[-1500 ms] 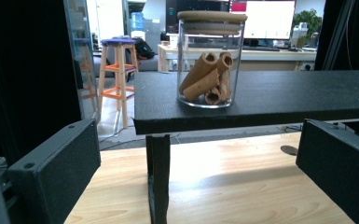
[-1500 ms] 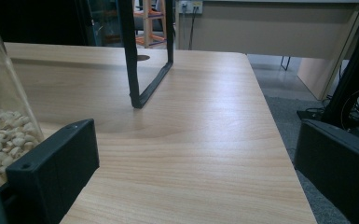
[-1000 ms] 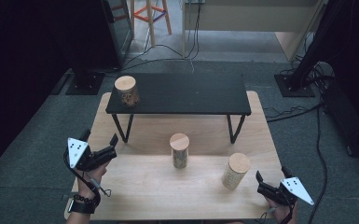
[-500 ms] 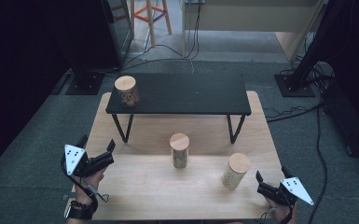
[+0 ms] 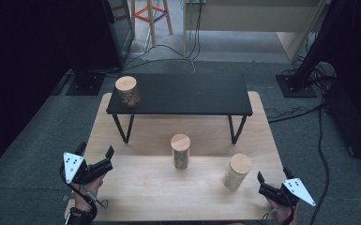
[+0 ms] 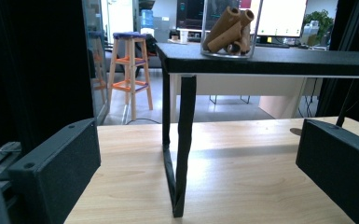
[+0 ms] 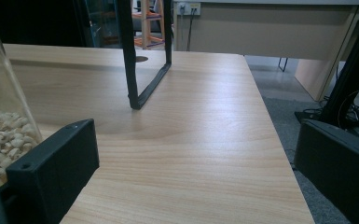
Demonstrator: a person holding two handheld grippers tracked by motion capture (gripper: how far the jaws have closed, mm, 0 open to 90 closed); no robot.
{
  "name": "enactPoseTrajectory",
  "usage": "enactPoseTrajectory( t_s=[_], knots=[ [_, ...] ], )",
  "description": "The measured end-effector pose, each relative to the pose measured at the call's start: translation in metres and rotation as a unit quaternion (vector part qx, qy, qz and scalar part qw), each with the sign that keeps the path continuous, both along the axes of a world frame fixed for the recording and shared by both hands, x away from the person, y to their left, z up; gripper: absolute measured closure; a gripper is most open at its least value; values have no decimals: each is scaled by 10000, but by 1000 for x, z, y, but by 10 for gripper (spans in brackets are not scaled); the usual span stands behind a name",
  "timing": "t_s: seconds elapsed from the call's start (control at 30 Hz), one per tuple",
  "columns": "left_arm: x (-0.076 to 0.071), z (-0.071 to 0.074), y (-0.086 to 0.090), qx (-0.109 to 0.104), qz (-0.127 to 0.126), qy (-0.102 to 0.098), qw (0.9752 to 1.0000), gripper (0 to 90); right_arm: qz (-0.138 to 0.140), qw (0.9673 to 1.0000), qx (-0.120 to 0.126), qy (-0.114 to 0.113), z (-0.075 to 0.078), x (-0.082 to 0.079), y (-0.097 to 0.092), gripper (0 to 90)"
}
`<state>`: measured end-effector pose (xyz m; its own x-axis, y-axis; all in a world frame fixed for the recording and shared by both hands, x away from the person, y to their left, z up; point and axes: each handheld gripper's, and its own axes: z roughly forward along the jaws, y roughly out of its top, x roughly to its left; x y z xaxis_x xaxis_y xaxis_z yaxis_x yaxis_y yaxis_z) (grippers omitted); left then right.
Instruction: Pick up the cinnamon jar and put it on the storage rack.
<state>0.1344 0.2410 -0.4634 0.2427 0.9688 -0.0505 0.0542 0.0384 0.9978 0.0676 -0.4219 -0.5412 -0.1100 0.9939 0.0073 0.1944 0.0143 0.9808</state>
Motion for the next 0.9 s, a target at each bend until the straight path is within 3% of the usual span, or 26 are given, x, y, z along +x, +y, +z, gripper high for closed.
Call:
enactPoseTrajectory(
  t_s=[0.3,0.9],
  knots=[
    [-7,-13,4,-73,37,119,9999,0,-12,10000,3,-15,0,0,0,0],
    [-20,-36,9,-221,199,121,9995,0,-23,10000,42,-42,-1,-1,-1,0]
  ],
)
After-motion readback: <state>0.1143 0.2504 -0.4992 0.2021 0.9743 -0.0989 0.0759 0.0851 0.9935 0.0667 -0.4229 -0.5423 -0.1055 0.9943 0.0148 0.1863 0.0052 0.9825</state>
